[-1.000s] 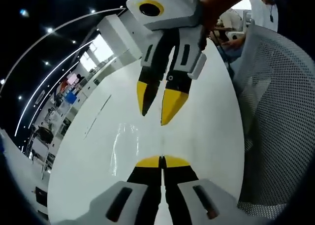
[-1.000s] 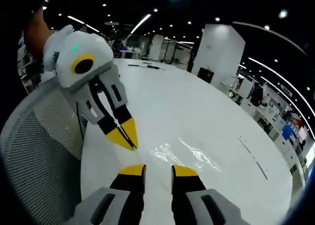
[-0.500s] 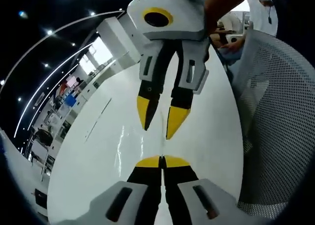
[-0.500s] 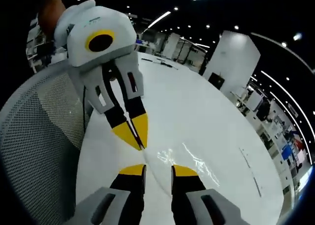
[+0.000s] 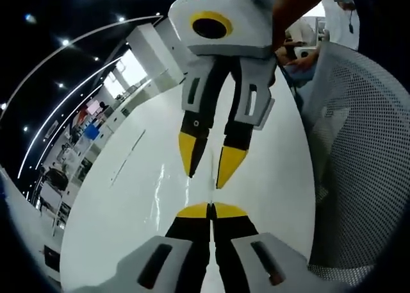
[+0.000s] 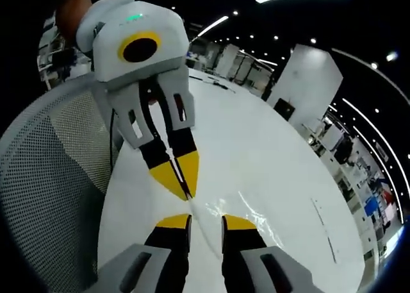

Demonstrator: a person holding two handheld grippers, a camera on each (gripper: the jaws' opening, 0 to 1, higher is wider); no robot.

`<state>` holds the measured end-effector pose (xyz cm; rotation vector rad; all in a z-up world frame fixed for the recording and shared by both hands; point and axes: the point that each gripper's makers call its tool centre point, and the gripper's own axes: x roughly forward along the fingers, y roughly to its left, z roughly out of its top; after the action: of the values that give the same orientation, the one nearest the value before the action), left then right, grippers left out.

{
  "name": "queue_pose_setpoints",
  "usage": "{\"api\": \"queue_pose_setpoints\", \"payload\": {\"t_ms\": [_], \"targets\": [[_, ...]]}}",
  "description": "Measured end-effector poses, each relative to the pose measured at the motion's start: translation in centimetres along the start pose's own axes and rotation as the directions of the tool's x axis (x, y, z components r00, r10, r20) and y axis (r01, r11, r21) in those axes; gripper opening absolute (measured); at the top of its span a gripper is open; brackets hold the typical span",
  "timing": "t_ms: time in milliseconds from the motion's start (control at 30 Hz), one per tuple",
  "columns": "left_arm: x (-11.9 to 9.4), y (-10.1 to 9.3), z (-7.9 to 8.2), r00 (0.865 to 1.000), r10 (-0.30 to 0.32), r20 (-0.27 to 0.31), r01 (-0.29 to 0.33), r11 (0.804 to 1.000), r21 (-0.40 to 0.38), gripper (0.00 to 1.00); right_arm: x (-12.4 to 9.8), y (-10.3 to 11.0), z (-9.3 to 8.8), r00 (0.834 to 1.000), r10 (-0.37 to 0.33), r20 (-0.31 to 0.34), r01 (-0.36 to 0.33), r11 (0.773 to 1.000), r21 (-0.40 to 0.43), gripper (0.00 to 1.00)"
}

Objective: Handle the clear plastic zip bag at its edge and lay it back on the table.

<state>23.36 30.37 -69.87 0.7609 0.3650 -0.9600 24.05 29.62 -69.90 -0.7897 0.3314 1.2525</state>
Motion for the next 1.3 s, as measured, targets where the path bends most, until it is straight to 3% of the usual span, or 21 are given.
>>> {"api": "queue_pose_setpoints", "payload": {"t_ms": [433, 733, 833, 1033, 1300], "targets": [[0.2, 0.2, 0.4, 1.000, -0.010, 0.009, 0.010, 1.000, 0.006, 0.00, 0.2, 0.0, -0.1, 1.000, 0.008, -0.008, -0.009, 1.000, -0.028, 0.12], [0.1, -0.3, 0.3, 0.999, -0.041, 0.007, 0.041, 0.999, 0.021, 0.00, 0.8, 1.1, 0.0, 0.999, 0.044, -0.027, -0.048, 0.990, -0.131, 0.06], [0.3, -0.3, 0.3, 0.999, -0.044, 0.001, 0.044, 0.999, 0.026, 0.00, 0.9, 1.6, -0.1, 0.997, 0.072, -0.037, -0.077, 0.982, -0.173, 0.01], [0.5, -0.5, 0.0, 0.998, -0.056, -0.019, 0.057, 0.997, 0.045, 0.00, 1.0, 1.6, -0.3, 0.996, 0.070, -0.052, -0.079, 0.973, -0.217, 0.00], [1.1, -0.9, -0.1, 0.996, -0.078, -0.047, 0.082, 0.993, 0.085, 0.02, 1.1, 1.8, -0.1, 0.994, 0.086, -0.062, -0.098, 0.969, -0.227, 0.00]]}}
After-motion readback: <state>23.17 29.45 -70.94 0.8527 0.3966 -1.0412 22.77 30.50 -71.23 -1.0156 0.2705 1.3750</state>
